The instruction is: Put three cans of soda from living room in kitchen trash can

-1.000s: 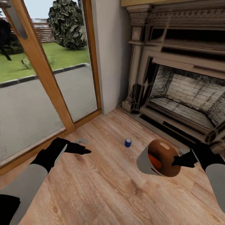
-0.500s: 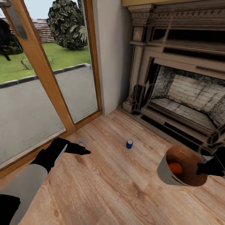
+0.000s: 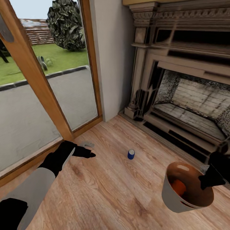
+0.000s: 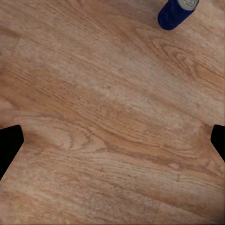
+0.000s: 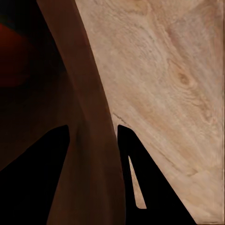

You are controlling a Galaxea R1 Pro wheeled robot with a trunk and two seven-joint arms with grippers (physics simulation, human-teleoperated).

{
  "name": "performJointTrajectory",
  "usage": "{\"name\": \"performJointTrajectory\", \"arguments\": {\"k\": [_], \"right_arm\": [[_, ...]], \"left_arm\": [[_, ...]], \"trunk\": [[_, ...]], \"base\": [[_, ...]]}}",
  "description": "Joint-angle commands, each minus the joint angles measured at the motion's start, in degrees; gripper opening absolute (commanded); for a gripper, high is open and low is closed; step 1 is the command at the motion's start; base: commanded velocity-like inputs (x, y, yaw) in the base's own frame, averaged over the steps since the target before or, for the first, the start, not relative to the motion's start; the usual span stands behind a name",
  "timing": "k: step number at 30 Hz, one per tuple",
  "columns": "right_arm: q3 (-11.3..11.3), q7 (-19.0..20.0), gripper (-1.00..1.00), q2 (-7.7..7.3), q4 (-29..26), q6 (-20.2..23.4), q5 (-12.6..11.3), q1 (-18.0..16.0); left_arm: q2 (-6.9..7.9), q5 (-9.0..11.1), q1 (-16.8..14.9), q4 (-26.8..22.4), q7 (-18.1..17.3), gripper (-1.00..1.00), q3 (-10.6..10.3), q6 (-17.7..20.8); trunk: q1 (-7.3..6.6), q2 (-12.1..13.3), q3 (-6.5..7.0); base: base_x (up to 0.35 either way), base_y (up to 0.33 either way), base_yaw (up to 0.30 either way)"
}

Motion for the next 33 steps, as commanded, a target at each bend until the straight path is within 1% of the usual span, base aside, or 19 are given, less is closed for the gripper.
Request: {"name": "performJointTrajectory", "arguments": {"k": [1,4,8,18,23,33], "right_arm": [[0.18,0.43,-1.0,0.05,-0.35,1.04,-2.7,-0.1],[1.04,0.79,-1.0,0.0,-0.28,1.04,-2.76,-0.05],[1.38,0.92,-1.0,-0.31,-0.26,1.04,-2.79,-0.09],[1.43,0.96,-1.0,-0.7,-0.25,1.04,-2.87,-0.1],[1.25,0.96,-1.0,-0.71,-0.25,1.04,-2.89,-0.08],[0.95,0.96,-1.0,-0.63,-0.24,1.04,-2.89,-0.03]], "left_arm": [[-0.31,-0.01,0.0,0.02,0.51,1.0,-0.02,-0.01],[-0.66,0.2,0.0,-0.02,1.09,1.0,0.09,0.01],[-0.8,0.31,0.0,0.01,1.32,1.0,0.14,0.04],[-0.83,0.0,0.0,0.02,1.38,1.0,-0.02,0.4],[-0.83,-0.04,0.0,0.02,1.38,1.0,-0.03,0.82],[-0.83,-0.05,0.0,0.03,1.44,1.0,-0.1,3.02]], "trunk": [[-0.01,0.0,0.01],[-0.01,0.0,0.03],[-0.01,0.0,0.14],[-0.01,0.0,0.67],[-0.01,0.0,0.99],[-0.01,0.0,1.65]], "base": [[0.221,-0.085,0.0],[0.168,-0.08,-0.036],[0.052,-0.006,-0.159],[0.07,0.145,-0.215],[0.101,0.029,-0.207],[0.096,0.002,-0.197]]}}
